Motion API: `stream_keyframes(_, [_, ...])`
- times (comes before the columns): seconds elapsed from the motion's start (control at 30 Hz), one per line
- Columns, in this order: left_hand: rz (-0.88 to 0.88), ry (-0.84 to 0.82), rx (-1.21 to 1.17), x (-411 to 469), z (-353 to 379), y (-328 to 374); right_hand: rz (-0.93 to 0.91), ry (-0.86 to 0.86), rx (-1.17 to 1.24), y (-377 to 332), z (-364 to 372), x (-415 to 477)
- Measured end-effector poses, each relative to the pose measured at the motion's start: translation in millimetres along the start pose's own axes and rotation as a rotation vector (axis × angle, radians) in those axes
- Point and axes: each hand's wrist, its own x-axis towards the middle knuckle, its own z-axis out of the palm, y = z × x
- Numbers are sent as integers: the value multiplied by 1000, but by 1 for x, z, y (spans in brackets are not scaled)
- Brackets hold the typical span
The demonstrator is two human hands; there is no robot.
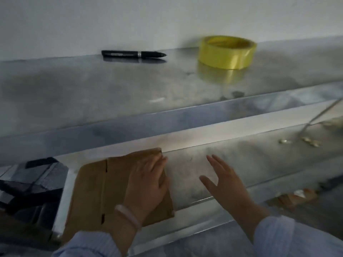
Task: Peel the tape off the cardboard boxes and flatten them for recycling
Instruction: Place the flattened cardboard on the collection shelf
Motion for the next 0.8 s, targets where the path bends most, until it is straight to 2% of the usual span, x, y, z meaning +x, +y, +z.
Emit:
stream_keyframes(0.13, [232,23,0,42,9,85,2,241,-103,52,-60,-25])
stream_keyframes(0.53, [560,154,-166,139,92,406,252,378,-266,279,-253,-108])
stream_keyframes(0.8, [707,100,-250,180,154,579,433,435,-280,410,-353,-154])
